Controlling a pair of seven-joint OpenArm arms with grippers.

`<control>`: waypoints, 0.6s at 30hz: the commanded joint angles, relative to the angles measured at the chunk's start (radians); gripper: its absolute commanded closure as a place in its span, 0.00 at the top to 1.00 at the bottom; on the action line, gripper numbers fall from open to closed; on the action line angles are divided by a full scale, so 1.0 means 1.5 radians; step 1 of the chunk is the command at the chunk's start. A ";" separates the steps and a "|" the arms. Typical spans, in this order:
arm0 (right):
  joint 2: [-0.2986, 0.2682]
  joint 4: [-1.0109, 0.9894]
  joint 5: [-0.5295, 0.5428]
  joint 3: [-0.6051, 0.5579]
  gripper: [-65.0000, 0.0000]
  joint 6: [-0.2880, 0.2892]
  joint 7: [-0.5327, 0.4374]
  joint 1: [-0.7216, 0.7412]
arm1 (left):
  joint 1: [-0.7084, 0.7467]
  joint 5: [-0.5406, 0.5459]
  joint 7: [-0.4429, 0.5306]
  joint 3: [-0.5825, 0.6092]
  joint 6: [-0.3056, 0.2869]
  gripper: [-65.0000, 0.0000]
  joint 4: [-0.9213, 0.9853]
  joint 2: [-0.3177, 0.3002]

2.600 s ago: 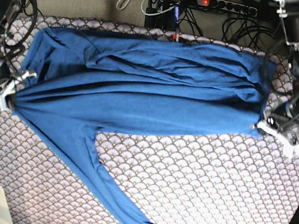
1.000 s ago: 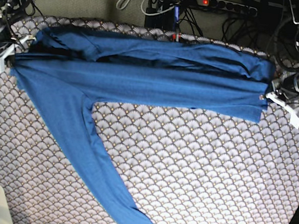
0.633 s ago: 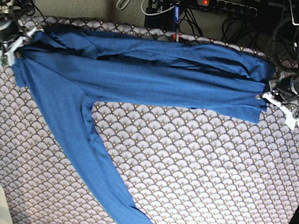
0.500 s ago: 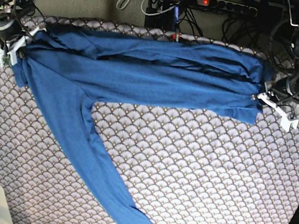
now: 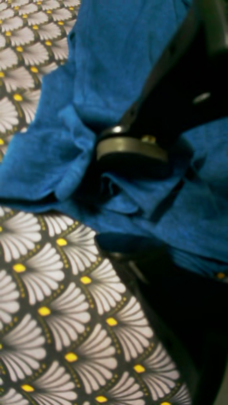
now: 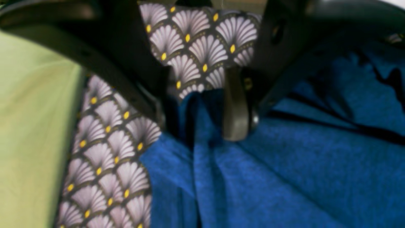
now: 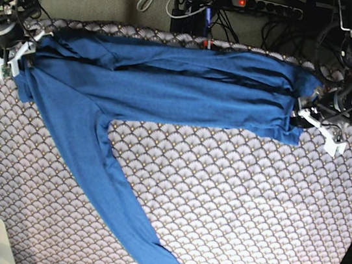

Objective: Fold the T-shirt properly
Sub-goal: 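Lay the folded edge down and open both grippers, then move the right gripper to the sleeve nearest it and grasp it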

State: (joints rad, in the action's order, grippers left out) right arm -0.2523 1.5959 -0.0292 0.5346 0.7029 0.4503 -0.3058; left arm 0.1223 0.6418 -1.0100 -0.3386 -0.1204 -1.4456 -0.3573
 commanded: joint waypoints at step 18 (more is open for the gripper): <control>-0.029 0.021 -0.002 -0.099 0.39 -0.003 0.064 0.193 | 0.006 -0.013 -0.020 -0.005 0.009 0.52 0.003 -0.012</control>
State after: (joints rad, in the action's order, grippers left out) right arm -0.2749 1.6089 -0.0315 0.3767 0.7082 0.5777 -0.0353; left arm 0.1265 0.6449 -1.0058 -0.3439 -0.1211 -1.4429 -0.3603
